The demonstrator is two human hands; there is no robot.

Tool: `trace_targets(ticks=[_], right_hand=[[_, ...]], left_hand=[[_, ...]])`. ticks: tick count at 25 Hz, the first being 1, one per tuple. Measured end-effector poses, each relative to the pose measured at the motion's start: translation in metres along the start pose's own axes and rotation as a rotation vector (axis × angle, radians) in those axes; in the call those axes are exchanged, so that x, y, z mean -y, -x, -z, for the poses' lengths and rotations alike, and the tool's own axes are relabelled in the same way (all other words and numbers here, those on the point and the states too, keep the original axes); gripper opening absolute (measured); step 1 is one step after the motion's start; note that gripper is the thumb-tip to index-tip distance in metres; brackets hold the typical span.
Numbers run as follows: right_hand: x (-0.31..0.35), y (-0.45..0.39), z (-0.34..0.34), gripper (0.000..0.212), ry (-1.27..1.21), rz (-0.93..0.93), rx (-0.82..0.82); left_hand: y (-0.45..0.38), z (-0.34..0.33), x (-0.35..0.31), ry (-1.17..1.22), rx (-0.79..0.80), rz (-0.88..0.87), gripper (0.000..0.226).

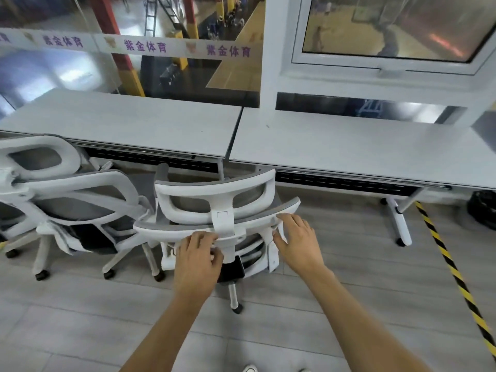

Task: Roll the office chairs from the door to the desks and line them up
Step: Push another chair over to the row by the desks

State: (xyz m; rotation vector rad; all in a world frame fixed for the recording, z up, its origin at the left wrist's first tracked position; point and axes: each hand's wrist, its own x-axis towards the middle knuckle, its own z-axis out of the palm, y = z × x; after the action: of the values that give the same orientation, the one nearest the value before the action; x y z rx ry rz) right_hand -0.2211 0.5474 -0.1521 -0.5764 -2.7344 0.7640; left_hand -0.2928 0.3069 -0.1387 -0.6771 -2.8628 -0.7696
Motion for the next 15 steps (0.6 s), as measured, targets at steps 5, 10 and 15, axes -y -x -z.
trace_targets(ticks=[5,10,15], right_hand=[[-0.034,0.045,0.067,0.037,-0.012,-0.018,-0.141],[-0.11,0.104,0.157,0.041,0.036,-0.089,-0.309],[-0.221,0.19,0.257,0.042,0.073,-0.235,-0.491]], left_hand=[[0.009,-0.017,-0.092,0.024,0.074,-0.302,0.022],[0.015,-0.05,-0.228,0.08,0.122,-0.559,0.033],[0.06,-0.107,-0.389,0.116,0.186,-0.755,0.04]])
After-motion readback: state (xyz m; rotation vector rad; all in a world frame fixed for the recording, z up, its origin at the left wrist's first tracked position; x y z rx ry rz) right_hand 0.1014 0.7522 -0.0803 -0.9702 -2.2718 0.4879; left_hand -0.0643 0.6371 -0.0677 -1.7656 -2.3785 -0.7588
